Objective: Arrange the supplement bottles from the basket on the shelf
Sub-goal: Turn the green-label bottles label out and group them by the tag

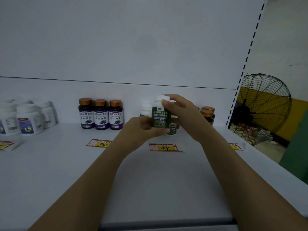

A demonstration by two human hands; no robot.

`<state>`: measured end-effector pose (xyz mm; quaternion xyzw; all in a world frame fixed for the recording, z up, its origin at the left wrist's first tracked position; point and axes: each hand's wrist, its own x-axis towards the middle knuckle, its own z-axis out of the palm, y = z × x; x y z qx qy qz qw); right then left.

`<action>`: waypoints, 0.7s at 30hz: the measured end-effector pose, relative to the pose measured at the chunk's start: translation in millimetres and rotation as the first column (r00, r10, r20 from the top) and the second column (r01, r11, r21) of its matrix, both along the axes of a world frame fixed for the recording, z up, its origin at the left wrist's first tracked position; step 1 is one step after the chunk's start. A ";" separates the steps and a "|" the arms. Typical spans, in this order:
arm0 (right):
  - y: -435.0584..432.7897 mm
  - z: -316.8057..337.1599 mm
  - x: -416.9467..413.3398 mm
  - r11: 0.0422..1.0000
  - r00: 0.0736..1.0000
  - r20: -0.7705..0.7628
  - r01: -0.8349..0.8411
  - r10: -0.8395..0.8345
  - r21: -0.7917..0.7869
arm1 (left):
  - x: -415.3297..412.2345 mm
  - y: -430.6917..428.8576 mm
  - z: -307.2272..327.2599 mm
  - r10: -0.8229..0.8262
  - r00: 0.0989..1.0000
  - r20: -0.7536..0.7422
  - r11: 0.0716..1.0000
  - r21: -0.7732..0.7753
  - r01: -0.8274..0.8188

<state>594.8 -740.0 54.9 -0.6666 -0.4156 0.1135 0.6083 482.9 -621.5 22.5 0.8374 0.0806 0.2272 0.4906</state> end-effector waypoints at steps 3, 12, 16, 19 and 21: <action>-4.0 -1.3 -4.0 0.999 0.995 0.094 -0.037 0.033 0.033 | 3.6 1.2 -4.6 0.064 0.997 0.041 0.993 0.094 -0.067; -10.0 -0.9 -3.8 0.999 0.994 0.099 -0.037 0.036 0.010 | 2.4 -0.8 -10.4 0.183 0.979 0.086 0.937 0.285 -0.200; -7.1 14.4 -0.8 0.973 0.952 0.285 0.164 -0.113 -0.161 | 3.0 1.4 -15.5 0.206 0.975 0.086 0.913 0.342 -0.223; -6.1 42.5 -4.0 0.881 0.857 0.513 0.278 -0.048 -0.382 | 3.6 3.5 -15.6 0.208 0.972 0.113 0.916 0.325 -0.234; -4.1 64.0 -6.8 0.845 0.826 0.564 0.289 0.018 -0.450 | 4.2 3.1 -14.9 0.191 0.973 0.132 0.929 0.296 -0.223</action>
